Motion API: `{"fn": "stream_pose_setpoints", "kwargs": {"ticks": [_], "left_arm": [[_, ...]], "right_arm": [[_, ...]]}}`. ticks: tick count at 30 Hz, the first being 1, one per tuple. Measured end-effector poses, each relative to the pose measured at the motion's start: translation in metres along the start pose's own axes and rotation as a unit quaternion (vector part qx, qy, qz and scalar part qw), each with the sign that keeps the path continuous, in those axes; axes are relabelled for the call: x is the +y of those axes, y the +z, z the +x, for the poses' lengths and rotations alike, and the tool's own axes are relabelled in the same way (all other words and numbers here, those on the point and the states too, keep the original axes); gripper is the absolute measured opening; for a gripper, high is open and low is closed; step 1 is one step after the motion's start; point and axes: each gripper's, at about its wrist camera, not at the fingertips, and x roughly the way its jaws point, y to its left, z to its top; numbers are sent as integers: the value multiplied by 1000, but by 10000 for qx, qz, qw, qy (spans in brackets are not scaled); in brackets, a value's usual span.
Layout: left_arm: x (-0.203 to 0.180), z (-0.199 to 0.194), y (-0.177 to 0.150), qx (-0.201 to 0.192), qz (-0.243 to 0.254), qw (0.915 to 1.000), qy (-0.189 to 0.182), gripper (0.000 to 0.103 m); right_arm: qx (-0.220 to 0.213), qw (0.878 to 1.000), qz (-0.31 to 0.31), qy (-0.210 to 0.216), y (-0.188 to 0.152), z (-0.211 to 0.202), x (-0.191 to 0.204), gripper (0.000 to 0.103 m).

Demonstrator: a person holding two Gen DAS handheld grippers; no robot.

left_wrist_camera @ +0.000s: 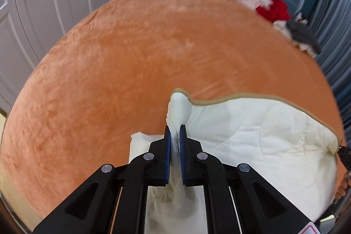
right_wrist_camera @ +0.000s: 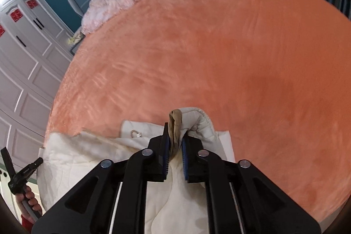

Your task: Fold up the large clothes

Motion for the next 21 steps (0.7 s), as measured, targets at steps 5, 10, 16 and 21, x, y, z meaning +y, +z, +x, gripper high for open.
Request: {"fn": "stream_pose_setpoints", "kwargs": {"ticks": [5,10,16,21], "left_arm": [[5,39,-14,216,11,9989,419,21],[18,42,-25,79,-177,9962,845,64],[30,-17,-30,-514,-565,9954,585,62],[-24,-67,-32,-1204,140,9910,575,62]], "right_arm": [[-14,9998,138,145,-7,10,-8,20],[-839,9951,294,441,-6,-33,-10,60],[-1146,9912,-436,501,-16,-74,23,55],[-873,9797,-1781,287,-55,-62,89,44]]}}
